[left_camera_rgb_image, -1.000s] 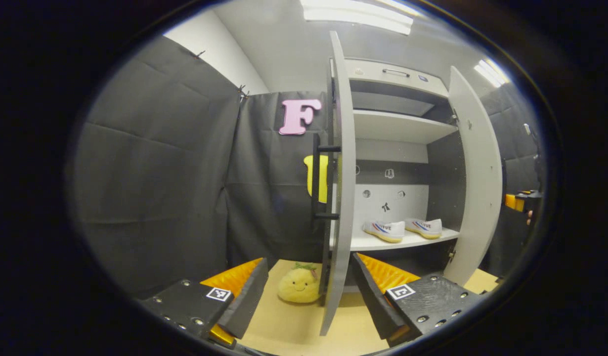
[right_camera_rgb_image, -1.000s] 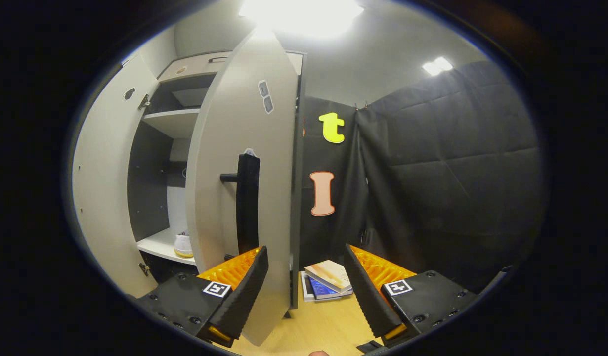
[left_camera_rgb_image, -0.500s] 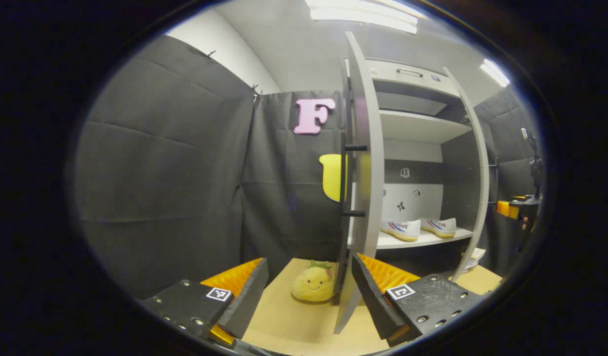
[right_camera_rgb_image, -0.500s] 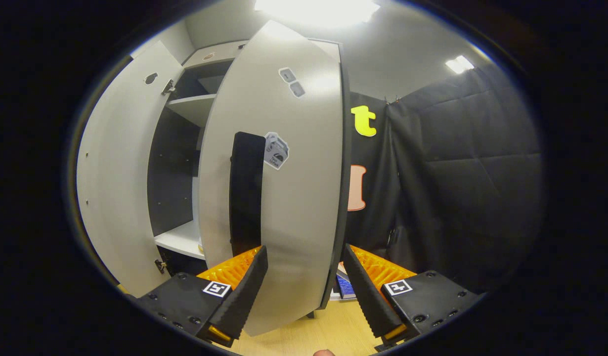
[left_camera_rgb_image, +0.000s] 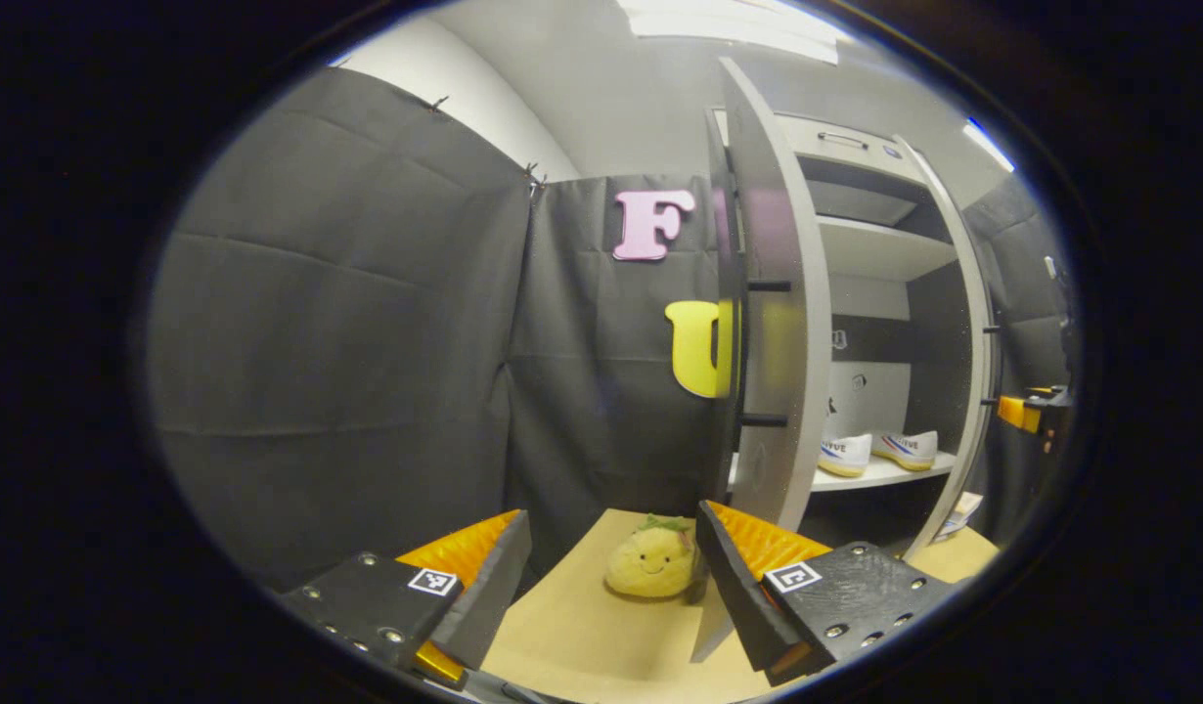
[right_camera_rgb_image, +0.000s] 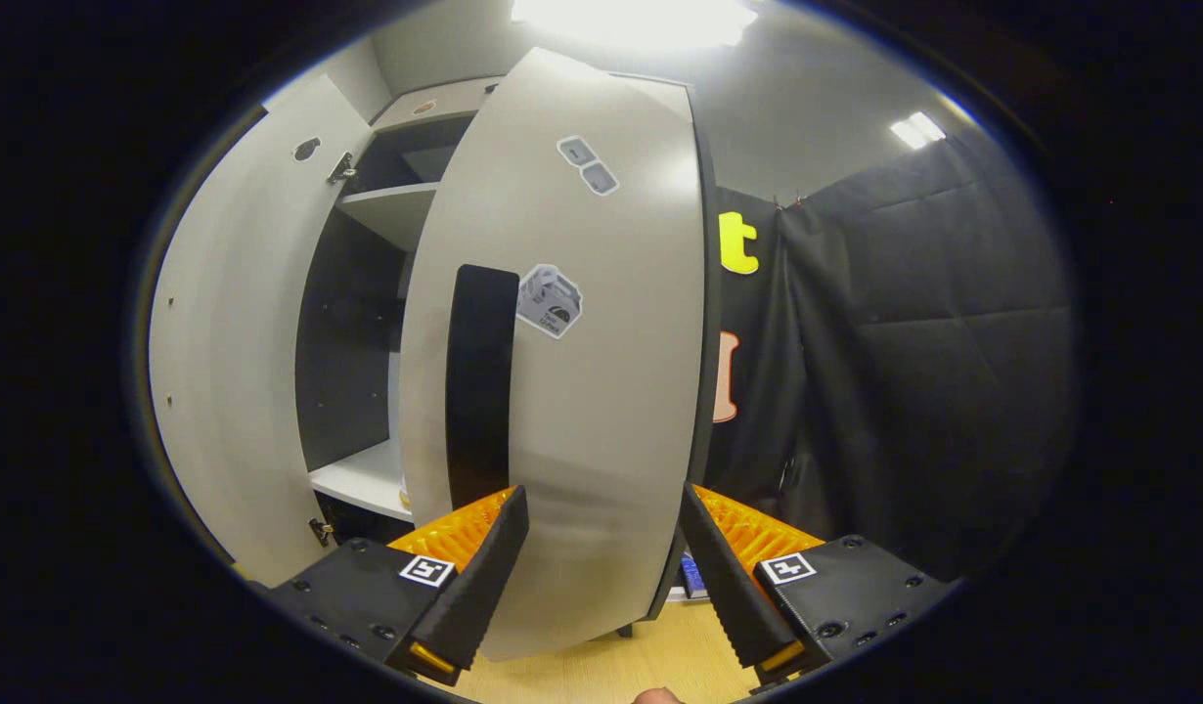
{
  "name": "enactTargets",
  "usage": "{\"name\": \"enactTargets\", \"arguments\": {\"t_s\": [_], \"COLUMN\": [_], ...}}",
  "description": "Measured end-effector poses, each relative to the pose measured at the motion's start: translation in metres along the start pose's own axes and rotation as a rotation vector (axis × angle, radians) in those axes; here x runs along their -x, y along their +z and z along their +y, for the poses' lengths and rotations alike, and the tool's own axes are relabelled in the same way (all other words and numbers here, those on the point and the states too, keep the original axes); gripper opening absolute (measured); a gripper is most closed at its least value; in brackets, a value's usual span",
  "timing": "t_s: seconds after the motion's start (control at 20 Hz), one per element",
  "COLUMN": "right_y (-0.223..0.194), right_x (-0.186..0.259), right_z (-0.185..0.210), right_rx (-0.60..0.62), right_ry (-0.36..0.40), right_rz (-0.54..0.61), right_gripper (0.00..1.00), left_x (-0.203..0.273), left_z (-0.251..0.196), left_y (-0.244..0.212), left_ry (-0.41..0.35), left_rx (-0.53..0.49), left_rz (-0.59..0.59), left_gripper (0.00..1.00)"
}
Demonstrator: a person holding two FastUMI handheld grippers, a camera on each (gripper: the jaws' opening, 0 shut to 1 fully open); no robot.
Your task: Grab one shoe with the right hand and put it into the shoe cabinet, grab the other shoe with the left hand and put it into the shoe cabinet; then close the right door with the right hand and the left door with the left hand.
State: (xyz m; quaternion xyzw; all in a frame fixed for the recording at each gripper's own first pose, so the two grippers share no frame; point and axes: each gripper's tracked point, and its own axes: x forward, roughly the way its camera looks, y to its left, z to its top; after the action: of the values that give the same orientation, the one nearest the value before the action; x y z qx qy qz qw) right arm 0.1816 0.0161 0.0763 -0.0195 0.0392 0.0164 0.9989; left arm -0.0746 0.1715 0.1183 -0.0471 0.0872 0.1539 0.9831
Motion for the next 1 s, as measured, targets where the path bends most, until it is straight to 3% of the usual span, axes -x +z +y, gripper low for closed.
{"name": "enactTargets", "arguments": {"t_s": [0.45,0.8,1.0], "right_y": [-0.022,-0.031,-0.037], "right_x": [0.034,0.055,0.061], "right_z": [-0.047,-0.088,-0.095], "right_rx": [-0.007,-0.044,-0.051], "right_ry": [-0.089,-0.172,-0.175], "right_rz": [0.006,0.013,0.024], "right_gripper": [0.98,0.98,0.98], "left_x": [-0.049,-0.057,-0.057], "left_z": [0.000,-0.026,-0.028], "left_y": [0.037,0.045,0.044], "left_ry": [-0.034,-0.081,-0.106], "left_rx": [0.041,0.002,0.038], "left_rz": [-0.055,-0.088,-0.065], "left_gripper": [1.00,1.00,1.00]}}
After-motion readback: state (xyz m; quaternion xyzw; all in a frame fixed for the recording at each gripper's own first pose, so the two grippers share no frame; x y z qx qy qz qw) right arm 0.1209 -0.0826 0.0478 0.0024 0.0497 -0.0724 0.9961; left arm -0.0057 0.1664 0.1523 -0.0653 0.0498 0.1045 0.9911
